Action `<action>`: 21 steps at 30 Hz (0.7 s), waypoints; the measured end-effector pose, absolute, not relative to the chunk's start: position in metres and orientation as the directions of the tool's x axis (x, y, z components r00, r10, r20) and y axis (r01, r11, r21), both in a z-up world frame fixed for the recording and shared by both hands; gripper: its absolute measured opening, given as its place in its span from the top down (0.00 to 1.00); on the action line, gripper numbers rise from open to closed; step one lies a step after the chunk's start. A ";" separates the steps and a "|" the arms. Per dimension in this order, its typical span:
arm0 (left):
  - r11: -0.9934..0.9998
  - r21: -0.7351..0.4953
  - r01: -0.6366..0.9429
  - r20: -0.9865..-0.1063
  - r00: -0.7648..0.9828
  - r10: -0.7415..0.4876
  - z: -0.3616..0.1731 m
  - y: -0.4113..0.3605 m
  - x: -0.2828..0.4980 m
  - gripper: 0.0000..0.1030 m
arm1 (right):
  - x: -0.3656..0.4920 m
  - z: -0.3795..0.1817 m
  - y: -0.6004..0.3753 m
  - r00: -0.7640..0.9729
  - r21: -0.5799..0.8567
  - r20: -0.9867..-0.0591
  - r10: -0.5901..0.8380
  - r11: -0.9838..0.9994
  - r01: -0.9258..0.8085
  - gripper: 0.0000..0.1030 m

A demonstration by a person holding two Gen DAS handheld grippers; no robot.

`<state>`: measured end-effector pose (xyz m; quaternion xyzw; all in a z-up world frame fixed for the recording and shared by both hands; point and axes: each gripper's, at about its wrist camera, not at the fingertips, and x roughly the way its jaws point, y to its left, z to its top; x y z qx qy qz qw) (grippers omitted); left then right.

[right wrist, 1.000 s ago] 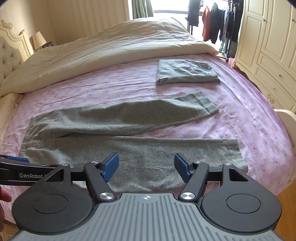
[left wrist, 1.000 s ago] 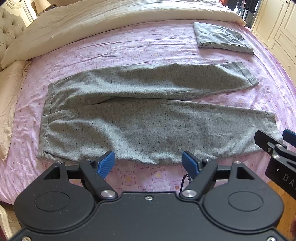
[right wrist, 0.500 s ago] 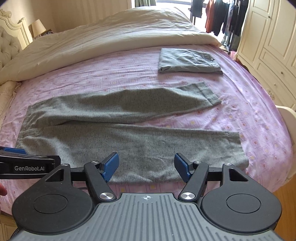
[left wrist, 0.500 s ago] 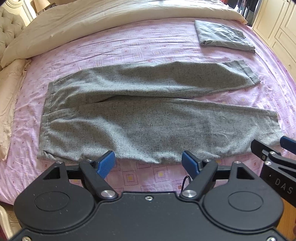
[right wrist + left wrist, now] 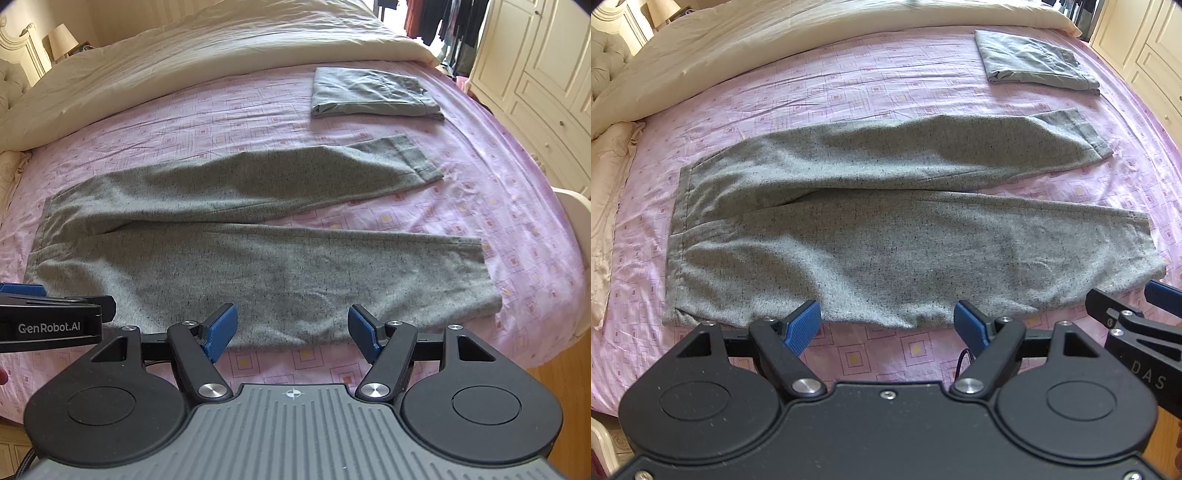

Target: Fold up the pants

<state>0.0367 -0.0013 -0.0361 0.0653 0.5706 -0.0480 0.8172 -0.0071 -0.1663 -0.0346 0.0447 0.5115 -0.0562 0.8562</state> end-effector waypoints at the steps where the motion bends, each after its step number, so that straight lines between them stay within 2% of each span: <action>1: 0.987 0.052 0.154 -0.940 0.342 -0.004 -0.037 -0.001 0.037 0.23 | -0.006 -0.036 -0.166 0.465 0.021 -0.884 -0.048 0.990 0.141 0.37; 21: 0.977 0.059 0.204 -0.957 0.291 -0.003 -0.062 0.010 0.044 0.23 | 0.003 -0.060 -0.156 0.425 0.058 -0.905 -0.017 0.985 0.164 0.37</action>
